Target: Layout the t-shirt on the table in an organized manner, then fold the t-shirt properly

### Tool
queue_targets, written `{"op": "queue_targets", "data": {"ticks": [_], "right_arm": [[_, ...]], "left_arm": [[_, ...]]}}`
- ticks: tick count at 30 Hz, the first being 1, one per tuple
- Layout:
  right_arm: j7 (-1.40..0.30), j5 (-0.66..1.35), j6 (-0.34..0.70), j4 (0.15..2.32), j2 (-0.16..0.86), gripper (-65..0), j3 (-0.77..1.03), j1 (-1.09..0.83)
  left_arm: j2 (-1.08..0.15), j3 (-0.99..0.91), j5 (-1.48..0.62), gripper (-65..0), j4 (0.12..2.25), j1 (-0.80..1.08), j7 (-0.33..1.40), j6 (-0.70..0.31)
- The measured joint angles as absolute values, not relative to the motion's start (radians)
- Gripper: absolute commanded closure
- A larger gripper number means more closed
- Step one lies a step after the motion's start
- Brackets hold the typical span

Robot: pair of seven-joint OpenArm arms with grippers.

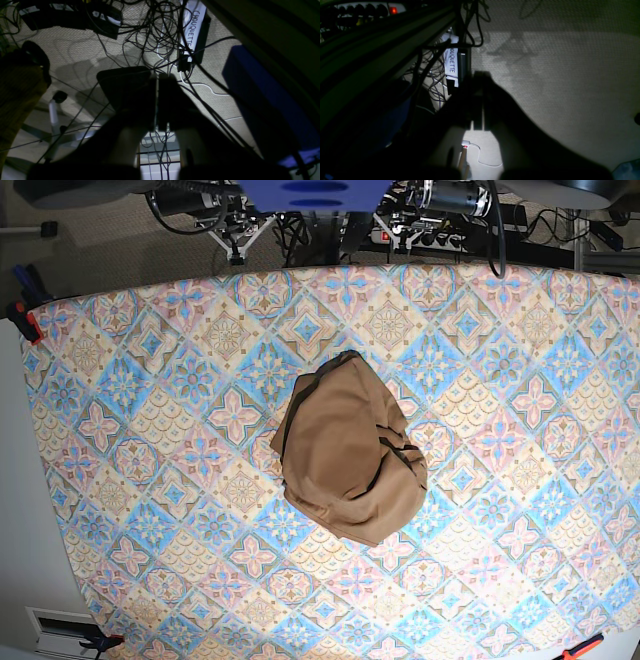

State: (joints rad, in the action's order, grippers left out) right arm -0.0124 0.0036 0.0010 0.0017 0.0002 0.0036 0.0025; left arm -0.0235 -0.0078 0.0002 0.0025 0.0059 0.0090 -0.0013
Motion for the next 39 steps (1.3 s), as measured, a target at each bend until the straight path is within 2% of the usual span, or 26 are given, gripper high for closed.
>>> {"op": "queue_targets", "data": {"ticks": [6, 11, 16, 26, 31, 34, 39], "right_arm": [[0.030, 0.004, 0.007, 0.001, 0.033, 0.0, 0.040, -0.001], [0.201, 0.012, -0.001, 0.006, 0.077, 0.0, 0.147, -0.070], [0.362, 0.001, 0.012, -0.003, 0.052, 0.0, 0.195, -0.187], [0.730, 0.001, 0.008, 0.005, 0.065, 0.0, 0.363, -0.283], [0.976, 0.000, 0.008, -0.002, 0.058, 0.0, 0.439, -0.354], [1.137, -0.001, 0.008, 0.001, 0.063, 0.0, 0.467, -0.379], [1.124, -0.001, 0.008, 0.061, 0.057, 0.0, 0.488, -0.436]], "left_arm": [[-0.049, -0.010, -0.004, 0.0, 0.020, 0.054, -0.050, -0.005], [-0.061, -0.010, -0.005, 0.0, 0.021, 0.152, -0.341, -0.004], [-0.084, -0.010, -0.006, -0.1, 0.019, 0.243, -0.625, -0.005], [-0.112, -0.012, -0.247, 0.0, 0.020, 0.355, -1.066, -0.005], [-0.124, -0.012, -0.347, 0.0, 0.089, 0.399, -1.048, -0.005], [-0.137, -0.012, -0.402, 0.0, 0.203, 0.448, -1.051, -0.005], [-0.165, -0.006, -0.392, 0.0, 0.579, 0.658, -1.052, -0.007]]}}
